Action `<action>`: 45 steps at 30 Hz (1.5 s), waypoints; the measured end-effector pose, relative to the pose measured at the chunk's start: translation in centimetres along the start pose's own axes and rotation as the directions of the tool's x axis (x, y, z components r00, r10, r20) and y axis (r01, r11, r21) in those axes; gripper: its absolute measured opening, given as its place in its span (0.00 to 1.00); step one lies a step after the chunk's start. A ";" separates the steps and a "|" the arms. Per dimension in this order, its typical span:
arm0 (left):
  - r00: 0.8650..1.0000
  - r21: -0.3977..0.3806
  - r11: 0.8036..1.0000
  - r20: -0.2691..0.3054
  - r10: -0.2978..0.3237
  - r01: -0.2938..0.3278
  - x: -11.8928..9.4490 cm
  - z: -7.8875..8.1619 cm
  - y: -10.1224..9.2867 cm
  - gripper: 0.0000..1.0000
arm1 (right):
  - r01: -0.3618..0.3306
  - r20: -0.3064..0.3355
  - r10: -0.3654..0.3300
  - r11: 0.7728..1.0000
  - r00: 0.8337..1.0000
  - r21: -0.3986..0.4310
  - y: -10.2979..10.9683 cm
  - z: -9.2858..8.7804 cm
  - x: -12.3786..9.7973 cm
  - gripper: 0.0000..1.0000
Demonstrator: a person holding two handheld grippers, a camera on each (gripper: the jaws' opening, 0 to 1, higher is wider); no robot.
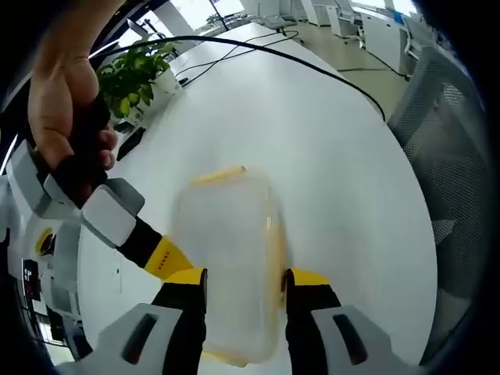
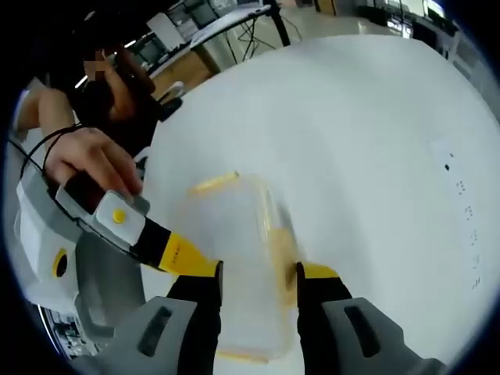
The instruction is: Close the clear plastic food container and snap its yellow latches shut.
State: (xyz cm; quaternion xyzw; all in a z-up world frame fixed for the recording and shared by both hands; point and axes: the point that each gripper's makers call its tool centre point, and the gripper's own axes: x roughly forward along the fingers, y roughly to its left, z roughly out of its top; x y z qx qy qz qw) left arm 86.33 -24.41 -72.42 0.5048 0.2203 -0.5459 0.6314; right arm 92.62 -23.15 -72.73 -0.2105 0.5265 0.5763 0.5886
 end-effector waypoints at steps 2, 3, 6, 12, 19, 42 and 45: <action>1.000 -0.023 1.000 0.019 0.005 -0.004 0.0 0.0 0.0 0.33 | 0.003 -0.003 -0.003 1.000 1.000 -0.002 0.0 0.0 0.0 0.34; 1.000 -0.018 1.000 0.024 0.007 -0.007 0.0 -0.1 0.0 0.33 | 0.004 -0.003 -0.004 1.000 1.000 -0.001 0.0 0.0 0.0 0.34; 0.999 -0.020 1.000 0.041 0.022 -0.021 0.0 -0.1 0.0 0.33 | 0.005 -0.002 -0.005 1.000 1.000 0.000 0.0 0.0 0.1 0.34; 0.997 0.045 0.996 0.023 0.075 -0.076 0.3 -0.2 -0.3 0.34 | 0.009 -0.014 -0.009 1.000 1.000 -0.005 0.2 0.0 0.2 0.34; 0.996 0.058 0.995 0.005 0.084 -0.084 0.3 -0.1 -0.2 0.33 | 0.012 0.000 -0.012 1.000 1.000 0.002 0.5 0.0 0.2 0.33; 0.998 -0.087 0.996 0.052 0.019 -0.015 0.3 0.9 -0.4 0.28 | 0.008 0.028 -0.008 1.000 1.000 -0.006 1.2 -0.3 0.1 0.30; 0.998 -0.079 0.997 0.049 0.025 -0.021 0.3 0.8 -0.4 0.28 | 0.005 0.033 -0.005 1.000 0.999 -0.014 1.3 -0.1 0.1 0.31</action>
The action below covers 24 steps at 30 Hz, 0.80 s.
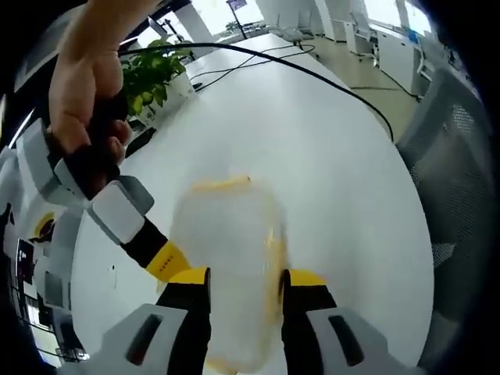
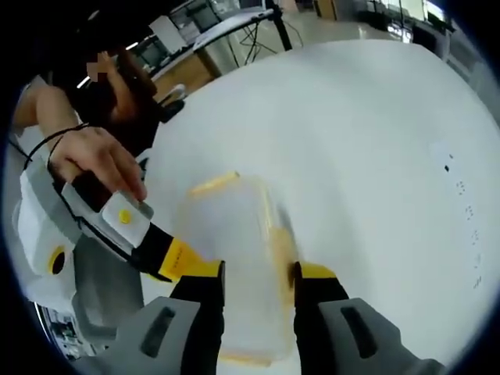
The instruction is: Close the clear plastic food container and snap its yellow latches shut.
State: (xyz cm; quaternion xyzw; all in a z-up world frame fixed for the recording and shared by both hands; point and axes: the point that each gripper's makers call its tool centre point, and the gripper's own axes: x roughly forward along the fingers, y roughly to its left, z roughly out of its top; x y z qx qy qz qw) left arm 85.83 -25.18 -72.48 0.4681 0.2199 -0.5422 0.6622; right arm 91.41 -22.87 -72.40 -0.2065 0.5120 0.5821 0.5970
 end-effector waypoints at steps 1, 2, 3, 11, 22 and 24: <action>1.000 -0.001 1.000 -0.001 0.000 0.000 0.0 0.0 0.0 0.28 | 0.001 -0.002 -0.001 1.000 1.000 0.001 0.0 0.0 0.0 0.31; 1.000 0.001 1.000 -0.003 -0.002 0.002 0.0 0.0 0.0 0.28 | 0.001 -0.005 -0.001 1.000 1.000 -0.002 0.1 0.1 0.0 0.31; 1.000 0.000 1.000 -0.005 -0.001 0.001 0.0 0.0 0.0 0.28 | 0.001 -0.008 -0.001 1.000 1.000 0.000 0.0 0.1 0.0 0.31; 1.000 0.011 1.000 -0.007 -0.005 0.005 0.0 -0.1 0.1 0.29 | -0.016 -0.004 0.016 1.000 1.000 0.001 -0.2 0.3 0.1 0.32; 1.000 0.029 1.000 -0.012 -0.002 0.002 0.0 0.0 0.3 0.29 | -0.039 0.081 0.037 0.999 0.996 0.023 -1.1 0.5 0.0 0.33; 1.000 0.031 1.000 -0.017 -0.003 0.003 0.0 0.0 0.3 0.29 | -0.039 0.064 0.038 0.999 0.997 0.024 -1.2 0.6 0.0 0.34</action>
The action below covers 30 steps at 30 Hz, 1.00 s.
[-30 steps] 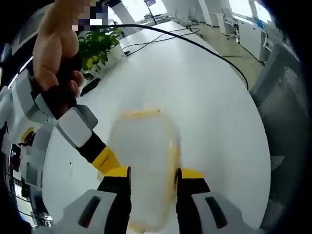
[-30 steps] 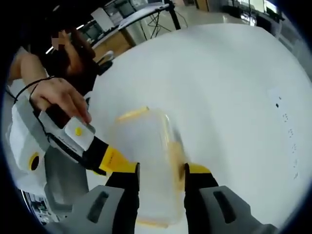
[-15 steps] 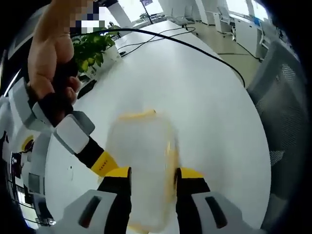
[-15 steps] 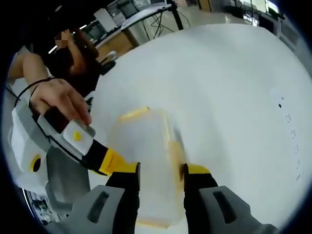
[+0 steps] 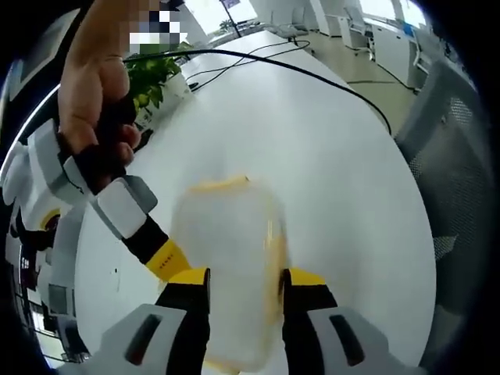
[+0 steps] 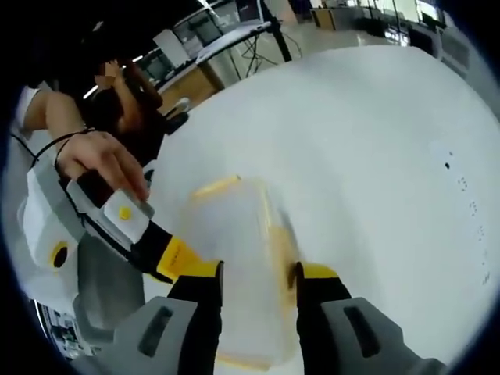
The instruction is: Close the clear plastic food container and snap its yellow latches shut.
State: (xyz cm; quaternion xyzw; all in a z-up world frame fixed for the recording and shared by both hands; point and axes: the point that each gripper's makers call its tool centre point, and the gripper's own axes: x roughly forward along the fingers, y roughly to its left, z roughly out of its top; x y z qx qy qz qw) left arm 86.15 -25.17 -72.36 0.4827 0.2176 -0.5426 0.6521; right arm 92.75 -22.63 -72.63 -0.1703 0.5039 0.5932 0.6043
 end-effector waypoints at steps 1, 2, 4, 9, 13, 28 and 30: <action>1.000 0.001 1.000 0.000 0.000 0.000 0.0 0.0 0.0 0.29 | -0.001 -0.008 0.001 1.000 1.000 0.002 0.0 0.0 0.0 0.34; 1.000 0.001 1.000 0.000 0.000 0.000 0.0 0.0 0.1 0.29 | 0.001 -0.015 -0.001 1.000 1.000 0.010 -0.2 0.0 0.1 0.35; 1.000 0.001 1.000 0.001 -0.001 0.001 0.0 0.0 0.1 0.29 | -0.006 -0.020 0.006 1.000 1.000 0.013 -0.2 0.0 0.2 0.36; 1.000 -0.003 1.000 0.000 0.000 0.000 0.0 0.0 0.1 0.29 | -0.014 -0.055 0.015 0.999 0.998 0.033 0.4 -0.3 0.1 0.35; 1.000 -0.006 1.000 -0.008 0.003 -0.003 0.0 0.0 0.0 0.28 | -0.013 -0.103 0.018 0.999 0.995 0.049 0.8 -0.6 0.2 0.32; 0.999 0.025 0.999 -0.014 0.040 -0.040 0.0 0.0 0.0 0.26 | -0.029 -0.080 0.034 0.997 0.996 0.073 1.7 -1.5 0.5 0.30; 0.999 0.033 0.999 -0.014 0.043 -0.043 0.0 0.0 -0.1 0.27 | -0.028 -0.076 0.034 0.997 0.997 0.074 1.9 -1.4 0.5 0.31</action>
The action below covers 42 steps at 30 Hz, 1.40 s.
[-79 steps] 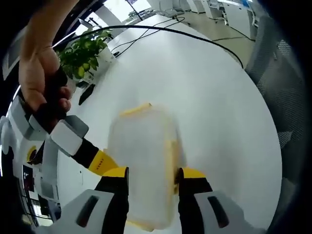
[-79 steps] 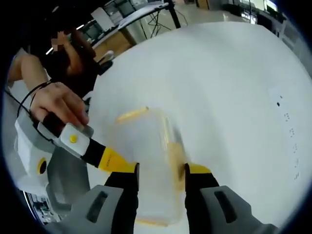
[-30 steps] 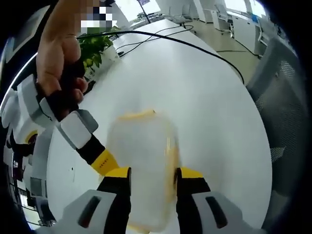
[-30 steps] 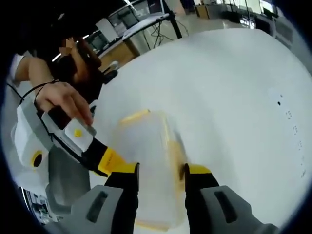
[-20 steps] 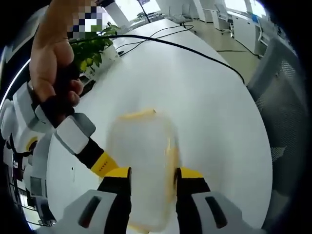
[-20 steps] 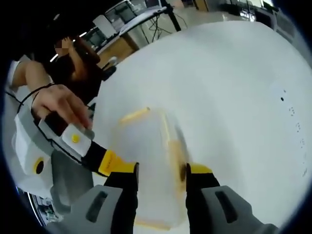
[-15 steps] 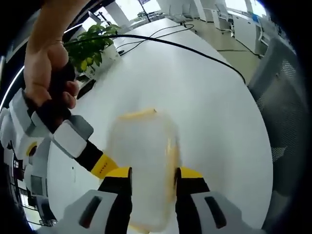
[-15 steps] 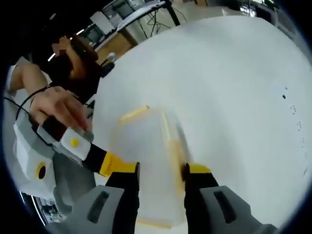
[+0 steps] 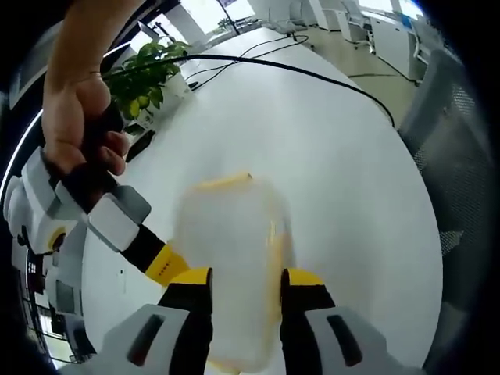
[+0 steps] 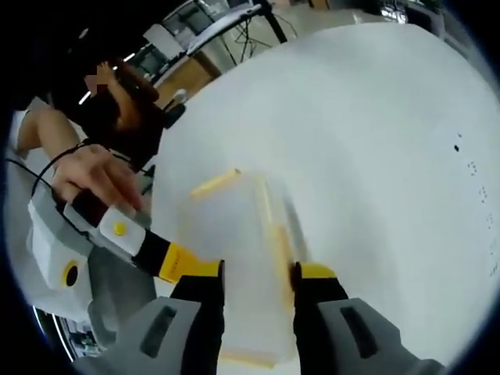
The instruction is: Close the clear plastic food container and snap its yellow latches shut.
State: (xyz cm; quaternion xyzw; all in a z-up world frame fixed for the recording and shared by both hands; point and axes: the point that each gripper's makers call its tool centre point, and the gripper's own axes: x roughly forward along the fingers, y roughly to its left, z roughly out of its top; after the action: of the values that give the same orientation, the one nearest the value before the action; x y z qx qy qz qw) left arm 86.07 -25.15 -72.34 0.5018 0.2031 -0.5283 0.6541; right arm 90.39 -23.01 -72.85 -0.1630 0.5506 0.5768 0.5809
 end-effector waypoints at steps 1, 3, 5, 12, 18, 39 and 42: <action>1.000 0.006 1.000 0.001 0.002 -0.002 0.0 0.0 0.0 0.27 | 0.003 0.005 -0.003 1.000 1.000 0.001 0.1 0.0 -0.1 0.32; 1.000 0.037 0.999 0.014 0.004 -0.005 -0.1 0.1 -0.2 0.28 | 0.005 0.034 -0.006 1.000 0.999 0.018 0.2 0.3 0.0 0.34; 1.000 0.028 1.000 0.018 0.005 -0.006 -0.2 0.1 -0.1 0.29 | 0.012 0.051 -0.014 0.999 0.999 0.030 0.2 0.5 -0.1 0.35; 0.999 -0.024 0.999 0.039 -0.024 0.025 -0.6 0.6 -0.5 0.29 | 0.059 0.032 -0.059 0.998 0.998 0.018 0.2 0.4 -0.3 0.38; 0.997 -0.066 0.998 0.078 0.007 -0.001 -1.8 1.2 0.0 0.34 | 0.106 0.067 -0.107 0.994 0.992 0.015 0.4 1.3 -1.3 0.42; 0.998 -0.229 0.973 0.049 0.045 -0.033 -4.1 -1.7 0.5 0.34 | 0.215 0.148 -0.228 0.972 0.962 0.093 2.0 -0.3 -3.4 0.42; 0.997 -0.283 0.959 0.050 0.052 -0.035 -4.4 -2.2 0.5 0.34 | 0.270 0.151 -0.280 0.959 0.948 0.083 1.6 -0.9 -3.7 0.42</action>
State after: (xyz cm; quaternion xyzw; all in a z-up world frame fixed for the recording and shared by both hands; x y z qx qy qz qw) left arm 85.57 -21.11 -69.53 0.3926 0.2462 -0.4937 0.7359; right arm 89.67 -25.14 -69.37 -0.1734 0.4910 0.4844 0.7030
